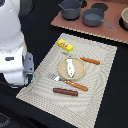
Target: Interact with the objects in diverse but meaningful ways.
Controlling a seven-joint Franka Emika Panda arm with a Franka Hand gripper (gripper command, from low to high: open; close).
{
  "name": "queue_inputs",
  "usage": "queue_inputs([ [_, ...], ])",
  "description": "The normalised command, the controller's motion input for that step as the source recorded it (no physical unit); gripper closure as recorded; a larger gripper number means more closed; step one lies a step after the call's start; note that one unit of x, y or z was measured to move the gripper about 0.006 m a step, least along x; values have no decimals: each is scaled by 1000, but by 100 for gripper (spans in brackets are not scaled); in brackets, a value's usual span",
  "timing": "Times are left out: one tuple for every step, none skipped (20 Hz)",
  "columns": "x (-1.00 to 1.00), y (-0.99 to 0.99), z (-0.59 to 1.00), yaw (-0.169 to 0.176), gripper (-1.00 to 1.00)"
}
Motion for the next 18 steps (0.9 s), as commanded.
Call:
queue_inputs([
  [154,54,-29,18,-100],
  [123,60,-37,17,-100],
  [74,14,-60,18,-100],
  [54,3,-86,20,-100],
  [51,0,-97,21,100],
  [29,0,-120,24,100],
  [6,0,-109,21,100],
  [9,0,-91,21,100],
  [0,0,-103,18,100],
  [0,0,-120,16,100],
  [0,0,-140,13,100],
  [0,0,-151,13,100],
  [0,0,-151,12,100],
  [0,0,-157,9,100],
  [0,0,-163,10,100],
  [0,0,-166,7,100],
  [0,0,-149,3,100],
  [0,0,-120,4,100],
])
